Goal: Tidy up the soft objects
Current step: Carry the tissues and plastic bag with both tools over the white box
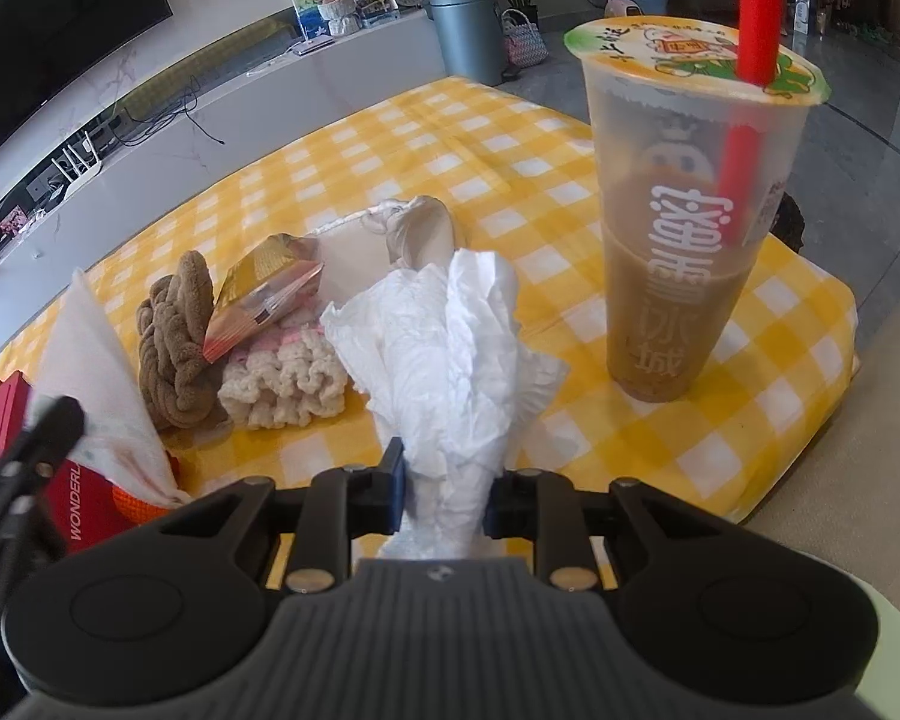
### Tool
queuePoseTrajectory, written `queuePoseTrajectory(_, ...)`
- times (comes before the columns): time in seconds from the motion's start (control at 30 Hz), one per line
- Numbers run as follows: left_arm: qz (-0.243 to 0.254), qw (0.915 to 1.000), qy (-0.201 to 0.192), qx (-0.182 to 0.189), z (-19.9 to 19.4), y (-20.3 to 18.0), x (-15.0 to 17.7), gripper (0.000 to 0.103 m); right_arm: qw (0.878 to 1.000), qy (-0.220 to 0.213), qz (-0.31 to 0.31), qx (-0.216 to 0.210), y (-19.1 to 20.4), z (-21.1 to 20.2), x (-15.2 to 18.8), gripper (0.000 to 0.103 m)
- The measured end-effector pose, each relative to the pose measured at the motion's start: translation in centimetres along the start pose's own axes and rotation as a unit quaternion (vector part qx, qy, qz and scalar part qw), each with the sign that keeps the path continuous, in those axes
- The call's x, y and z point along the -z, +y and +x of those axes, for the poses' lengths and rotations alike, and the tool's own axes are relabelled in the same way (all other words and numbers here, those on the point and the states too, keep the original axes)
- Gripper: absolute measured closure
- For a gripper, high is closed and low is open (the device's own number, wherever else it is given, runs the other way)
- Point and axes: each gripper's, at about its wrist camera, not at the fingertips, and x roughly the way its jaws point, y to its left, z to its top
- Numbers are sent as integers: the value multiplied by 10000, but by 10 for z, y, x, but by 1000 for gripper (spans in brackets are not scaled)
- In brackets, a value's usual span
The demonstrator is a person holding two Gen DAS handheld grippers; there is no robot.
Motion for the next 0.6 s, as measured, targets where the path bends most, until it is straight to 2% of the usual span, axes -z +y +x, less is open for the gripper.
queuePoseTrajectory(0.13,-94,9996,-220,180,-14,1,-15,101,10000,-69,14,-13,0,-5,1,81)
queuePoseTrajectory(0.4,-315,9975,-358,513,-30,6,-31,101,9998,-116,64,-115,-4,-11,3,81)
queuePoseTrajectory(0.6,-394,9953,-135,869,-34,9,-36,101,9997,-174,65,-148,-3,-13,2,81)
